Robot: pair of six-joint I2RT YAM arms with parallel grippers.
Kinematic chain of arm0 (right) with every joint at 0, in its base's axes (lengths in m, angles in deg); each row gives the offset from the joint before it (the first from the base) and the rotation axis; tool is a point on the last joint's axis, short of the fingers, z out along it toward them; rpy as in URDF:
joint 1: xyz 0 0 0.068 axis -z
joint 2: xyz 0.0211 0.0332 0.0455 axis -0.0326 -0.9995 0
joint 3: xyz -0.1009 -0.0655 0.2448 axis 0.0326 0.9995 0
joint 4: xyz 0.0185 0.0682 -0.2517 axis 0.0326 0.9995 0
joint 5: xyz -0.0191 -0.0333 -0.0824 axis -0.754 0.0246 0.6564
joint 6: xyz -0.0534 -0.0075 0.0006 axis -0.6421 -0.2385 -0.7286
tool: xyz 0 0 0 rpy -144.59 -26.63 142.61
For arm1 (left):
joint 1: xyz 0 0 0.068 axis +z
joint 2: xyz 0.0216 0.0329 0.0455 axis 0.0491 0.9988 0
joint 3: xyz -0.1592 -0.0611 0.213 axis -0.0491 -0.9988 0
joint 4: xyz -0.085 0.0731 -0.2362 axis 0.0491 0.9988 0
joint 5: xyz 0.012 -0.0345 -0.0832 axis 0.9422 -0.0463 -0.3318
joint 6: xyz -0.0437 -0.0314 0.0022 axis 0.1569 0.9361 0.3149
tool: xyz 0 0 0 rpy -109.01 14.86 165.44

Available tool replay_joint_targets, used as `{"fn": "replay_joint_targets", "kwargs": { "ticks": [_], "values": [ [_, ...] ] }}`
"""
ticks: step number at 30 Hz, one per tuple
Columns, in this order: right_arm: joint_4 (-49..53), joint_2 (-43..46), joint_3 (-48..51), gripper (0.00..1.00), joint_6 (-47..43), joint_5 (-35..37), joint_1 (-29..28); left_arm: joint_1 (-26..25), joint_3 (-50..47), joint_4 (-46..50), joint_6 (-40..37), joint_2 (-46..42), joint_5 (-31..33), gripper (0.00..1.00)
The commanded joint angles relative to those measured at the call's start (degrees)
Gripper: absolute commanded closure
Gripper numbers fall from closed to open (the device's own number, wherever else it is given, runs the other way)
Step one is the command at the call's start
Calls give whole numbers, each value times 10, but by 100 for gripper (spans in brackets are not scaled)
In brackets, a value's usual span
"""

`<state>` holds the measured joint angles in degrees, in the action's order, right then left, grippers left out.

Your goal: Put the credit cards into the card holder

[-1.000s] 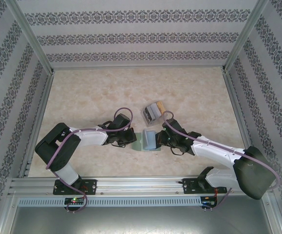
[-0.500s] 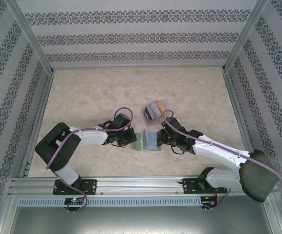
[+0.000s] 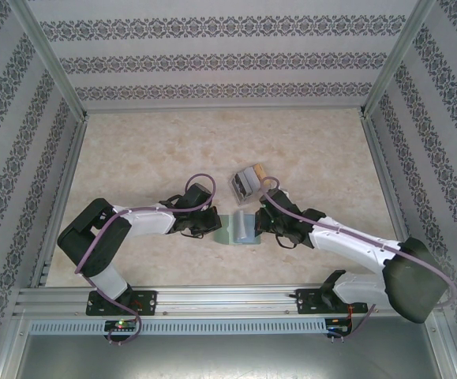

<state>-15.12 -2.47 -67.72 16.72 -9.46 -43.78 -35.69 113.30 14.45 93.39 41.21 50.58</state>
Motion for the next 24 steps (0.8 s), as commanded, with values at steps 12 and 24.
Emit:
{"fn": "replay_joint_targets", "kwargs": {
  "ticks": [12, 24],
  "values": [
    [4, -2, -24, 100, -7, 19, -19, 4, 5, 10, -8, 15, -1, 100],
    [17, -31, -33, 100, -4, 35, -26, 4, 3, 11, -8, 11, 1, 100]
  ]
}}
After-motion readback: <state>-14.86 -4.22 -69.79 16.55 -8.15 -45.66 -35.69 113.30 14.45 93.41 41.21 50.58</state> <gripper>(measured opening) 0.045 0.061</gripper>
